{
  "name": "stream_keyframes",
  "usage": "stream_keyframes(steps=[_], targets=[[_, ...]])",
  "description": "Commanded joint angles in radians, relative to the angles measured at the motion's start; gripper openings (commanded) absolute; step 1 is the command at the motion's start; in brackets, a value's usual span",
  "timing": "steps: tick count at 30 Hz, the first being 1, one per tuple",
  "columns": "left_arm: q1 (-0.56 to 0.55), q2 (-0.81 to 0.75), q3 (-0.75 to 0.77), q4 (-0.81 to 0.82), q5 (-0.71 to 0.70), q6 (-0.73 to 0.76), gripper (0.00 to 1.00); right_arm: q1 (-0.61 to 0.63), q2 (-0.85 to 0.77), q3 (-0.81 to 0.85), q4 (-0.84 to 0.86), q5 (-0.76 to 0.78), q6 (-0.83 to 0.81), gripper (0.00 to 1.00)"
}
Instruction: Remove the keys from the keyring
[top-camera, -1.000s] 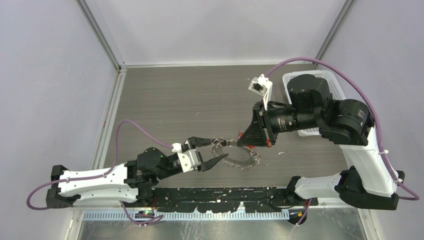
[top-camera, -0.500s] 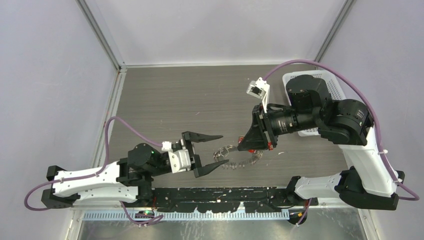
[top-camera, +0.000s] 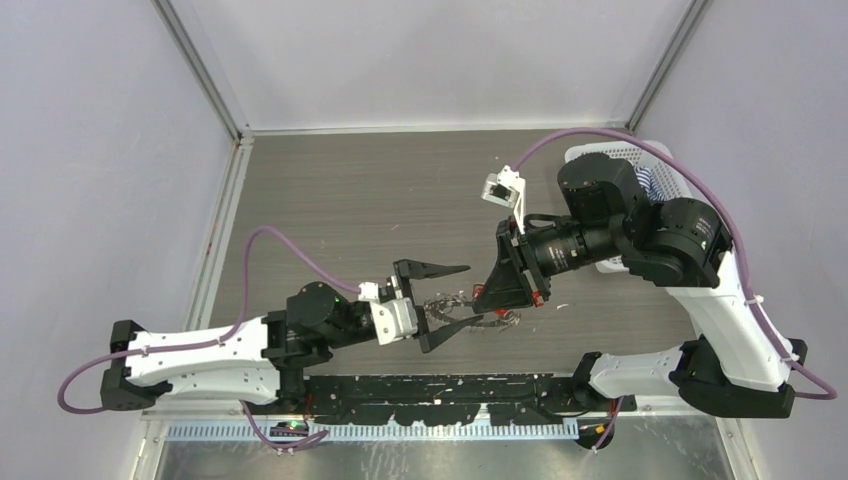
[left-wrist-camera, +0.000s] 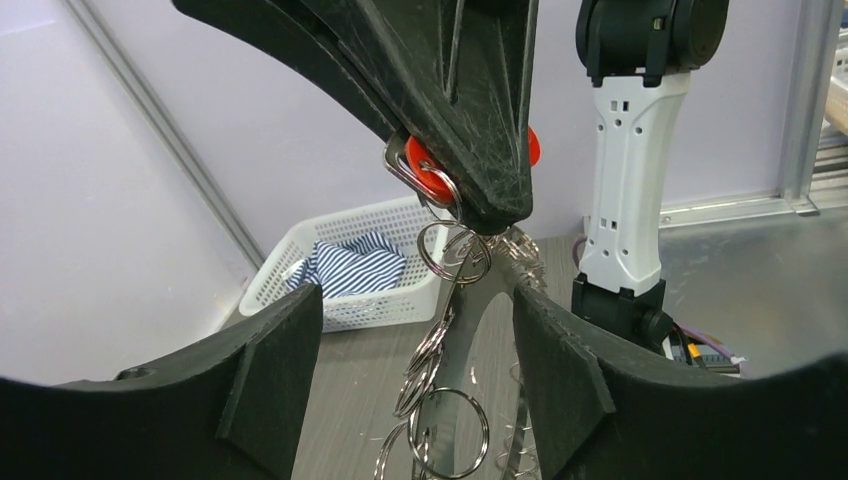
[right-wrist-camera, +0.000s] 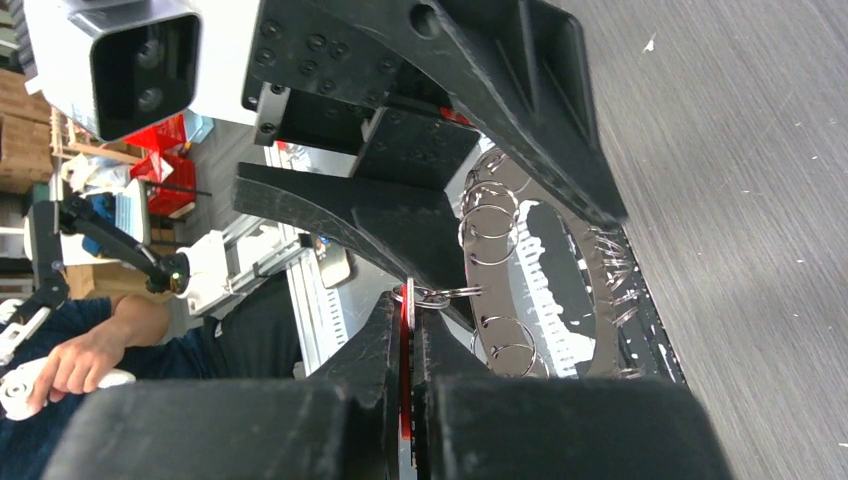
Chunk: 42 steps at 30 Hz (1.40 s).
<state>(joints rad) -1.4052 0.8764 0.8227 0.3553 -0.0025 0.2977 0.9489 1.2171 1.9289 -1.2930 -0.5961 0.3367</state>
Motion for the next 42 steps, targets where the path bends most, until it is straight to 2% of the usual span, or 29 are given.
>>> stream_keyframes(steps=[1, 14, 22, 27, 30, 38, 42], targets=[[0.003, 0.025, 0.037, 0.104, 0.020, 0.017, 0.71, -0.002, -0.013, -0.003, 0.062, -0.091, -0.022, 0.01], [0.003, 0.033, 0.041, 0.099, 0.113, -0.015, 0.69, 0.000, -0.009, -0.014, 0.025, -0.111, -0.054, 0.01], [0.003, 0.030, 0.013, 0.154, 0.133, 0.003, 0.67, 0.004, 0.002, -0.017, 0.012, -0.133, -0.062, 0.01], [0.003, 0.024, -0.006, 0.188, 0.196, 0.013, 0.64, 0.006, -0.002, -0.030, 0.016, -0.136, -0.067, 0.01], [0.003, 0.027, -0.003, 0.163, 0.237, 0.016, 0.61, 0.006, -0.004, -0.028, 0.017, -0.131, -0.067, 0.01], [0.003, 0.064, -0.004, 0.153, 0.247, 0.028, 0.62, 0.008, -0.007, -0.021, 0.043, -0.160, -0.049, 0.01], [0.003, 0.074, -0.002, 0.164, 0.248, 0.034, 0.56, 0.008, -0.013, -0.019, 0.047, -0.153, -0.043, 0.01]])
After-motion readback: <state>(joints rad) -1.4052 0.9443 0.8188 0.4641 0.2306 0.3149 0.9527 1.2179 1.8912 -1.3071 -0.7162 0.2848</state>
